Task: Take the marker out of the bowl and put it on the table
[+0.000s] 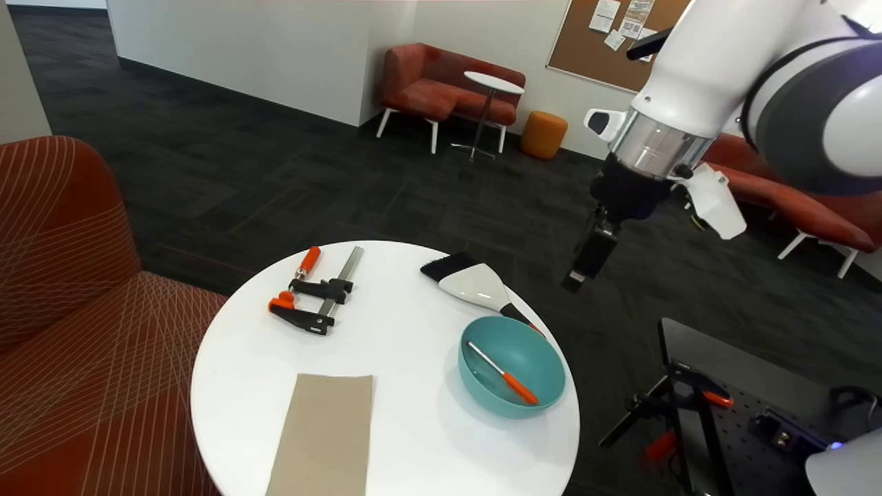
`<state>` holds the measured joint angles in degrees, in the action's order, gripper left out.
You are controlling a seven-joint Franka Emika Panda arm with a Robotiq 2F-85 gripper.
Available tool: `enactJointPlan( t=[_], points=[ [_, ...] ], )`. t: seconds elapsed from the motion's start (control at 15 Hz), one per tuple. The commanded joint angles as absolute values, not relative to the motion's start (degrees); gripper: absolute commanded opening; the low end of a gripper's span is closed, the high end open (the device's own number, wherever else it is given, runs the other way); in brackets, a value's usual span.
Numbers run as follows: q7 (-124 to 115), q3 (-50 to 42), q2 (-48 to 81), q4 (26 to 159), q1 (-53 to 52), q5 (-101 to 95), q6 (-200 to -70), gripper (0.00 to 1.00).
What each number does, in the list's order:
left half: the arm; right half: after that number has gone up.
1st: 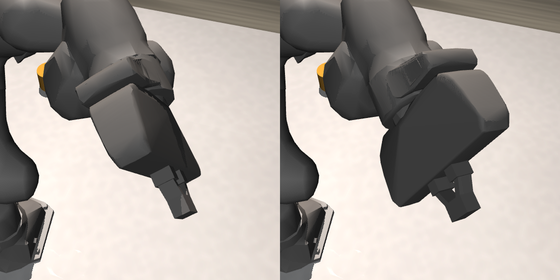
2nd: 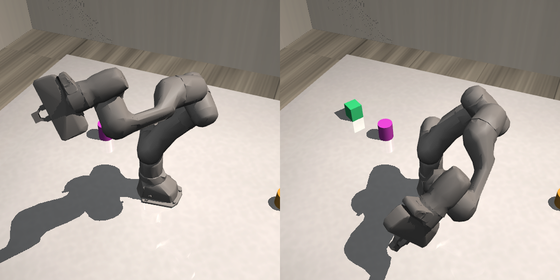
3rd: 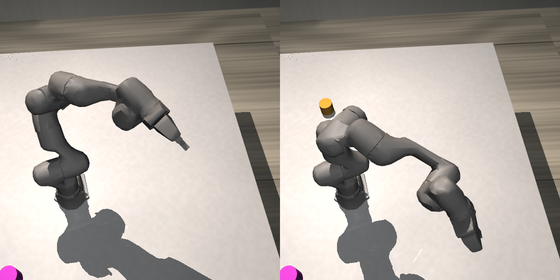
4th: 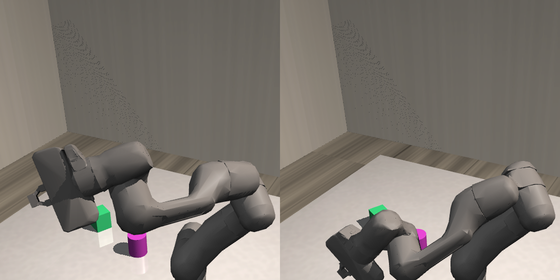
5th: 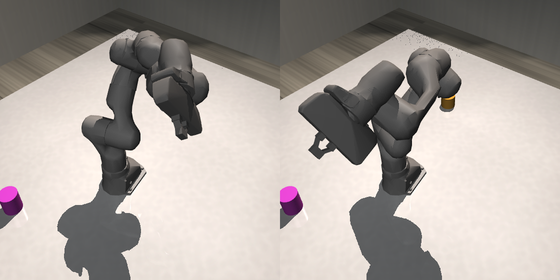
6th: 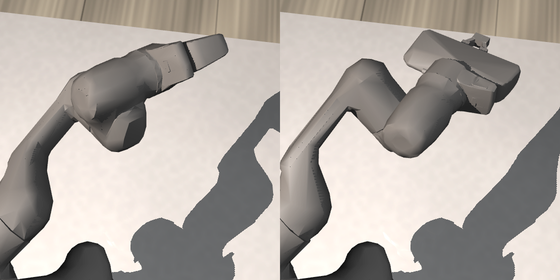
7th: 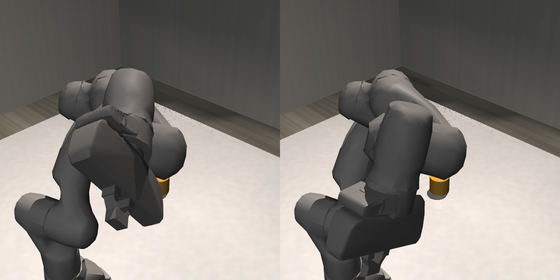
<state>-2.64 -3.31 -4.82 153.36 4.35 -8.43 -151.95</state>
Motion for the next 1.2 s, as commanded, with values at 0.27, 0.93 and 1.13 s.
enactJointPlan(
  t=[0.27, 0.93, 1.13],
  points=[
    [-2.58, -3.10, 2.50, 150.90, 3.23, -7.81, -154.87, 1.00],
    [-4.98, -2.93, 9.37, 148.29, 1.84, -9.97, -157.71, 1.00],
    [-4.18, -3.08, 13.37, 146.61, 1.03, -9.08, -160.51, 1.00]
  ],
)
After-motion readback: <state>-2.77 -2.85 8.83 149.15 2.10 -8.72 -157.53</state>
